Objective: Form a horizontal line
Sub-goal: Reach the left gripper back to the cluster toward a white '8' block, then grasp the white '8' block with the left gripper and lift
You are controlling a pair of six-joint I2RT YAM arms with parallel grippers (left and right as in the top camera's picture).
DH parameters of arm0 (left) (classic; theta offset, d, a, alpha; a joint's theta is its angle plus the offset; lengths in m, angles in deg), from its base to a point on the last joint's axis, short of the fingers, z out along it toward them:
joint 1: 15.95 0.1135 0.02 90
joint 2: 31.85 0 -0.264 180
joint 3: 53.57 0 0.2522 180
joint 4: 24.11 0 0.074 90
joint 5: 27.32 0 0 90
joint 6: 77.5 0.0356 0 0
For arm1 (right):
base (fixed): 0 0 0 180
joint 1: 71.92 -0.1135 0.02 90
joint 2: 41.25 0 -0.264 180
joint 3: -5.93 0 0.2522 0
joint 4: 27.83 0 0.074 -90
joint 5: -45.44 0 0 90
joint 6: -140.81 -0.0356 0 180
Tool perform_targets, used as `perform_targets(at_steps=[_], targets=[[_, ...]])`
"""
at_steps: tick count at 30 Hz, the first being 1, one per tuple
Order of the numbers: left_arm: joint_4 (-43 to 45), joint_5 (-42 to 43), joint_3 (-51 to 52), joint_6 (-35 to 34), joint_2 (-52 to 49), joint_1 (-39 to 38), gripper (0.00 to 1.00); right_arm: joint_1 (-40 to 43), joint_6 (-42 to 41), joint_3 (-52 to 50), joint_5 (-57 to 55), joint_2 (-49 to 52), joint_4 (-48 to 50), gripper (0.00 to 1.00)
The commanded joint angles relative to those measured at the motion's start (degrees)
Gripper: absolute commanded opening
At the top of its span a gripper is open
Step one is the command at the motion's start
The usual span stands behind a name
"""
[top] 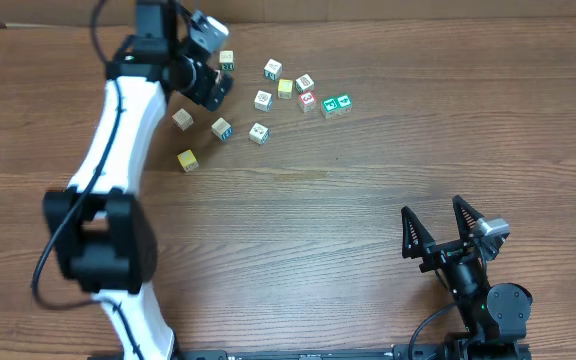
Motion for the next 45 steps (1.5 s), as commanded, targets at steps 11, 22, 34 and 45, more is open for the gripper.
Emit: perform_targets(at_steps=[11,22,34,45], targets=[[-9.73,-0.68,-11.5,2.64,-13.88,-0.94,0.97,-0.13,0.2,-0.59,0.26,-0.24,0.35,1.0],[-12.61,-2.51,-11.47,5.03,-16.15,-0.94,0.88,-0.15,0.2,-0.59,0.26,-0.24,0.35,1.0],[-14.78,0.68,-11.45,6.78,-16.81,-0.94,0.82,-0.15,0.2,-0.59,0.26,-0.24,0.35,1.0],[-16.94,0.52,-11.08,8.9,-17.38,-0.83,0.8,-0.15,0.2,-0.59,0.26,-0.24,0.35,1.0]])
